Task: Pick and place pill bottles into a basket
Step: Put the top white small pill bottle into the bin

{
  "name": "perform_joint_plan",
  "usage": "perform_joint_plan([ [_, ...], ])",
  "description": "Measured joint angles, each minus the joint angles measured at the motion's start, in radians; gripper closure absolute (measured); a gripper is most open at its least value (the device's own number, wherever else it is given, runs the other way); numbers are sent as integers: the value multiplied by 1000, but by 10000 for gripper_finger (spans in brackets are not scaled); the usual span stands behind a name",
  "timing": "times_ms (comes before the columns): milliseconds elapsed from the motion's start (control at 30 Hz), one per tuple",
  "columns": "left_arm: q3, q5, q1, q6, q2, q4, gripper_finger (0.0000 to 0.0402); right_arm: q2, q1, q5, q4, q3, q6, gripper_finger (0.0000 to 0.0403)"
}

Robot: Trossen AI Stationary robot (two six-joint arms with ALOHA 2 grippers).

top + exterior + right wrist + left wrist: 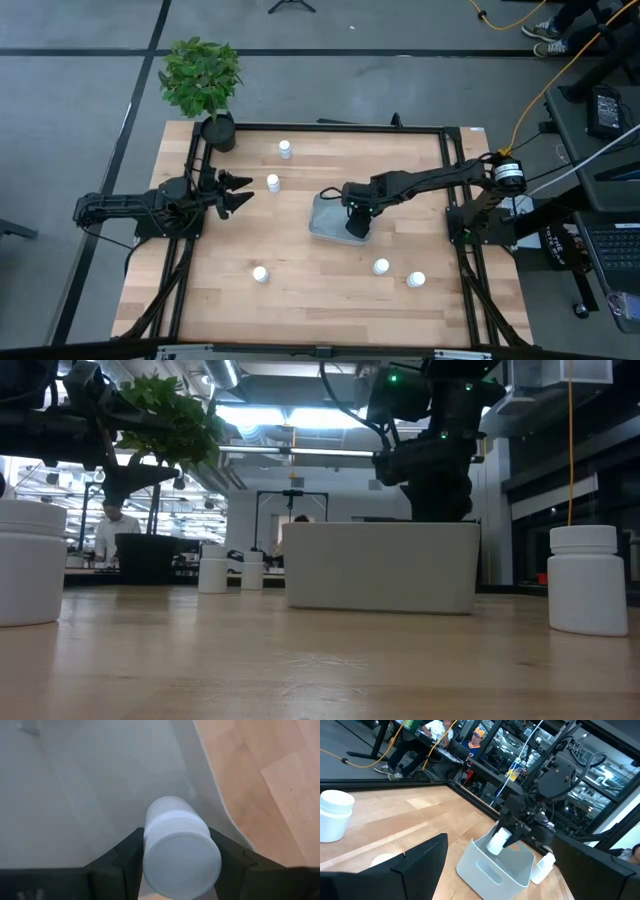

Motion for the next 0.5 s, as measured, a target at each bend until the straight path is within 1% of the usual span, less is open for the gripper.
perform_joint_plan([
  [500, 0, -3, 0, 0, 0, 2, 52, 61, -12, 2, -23, 4, 2, 228],
])
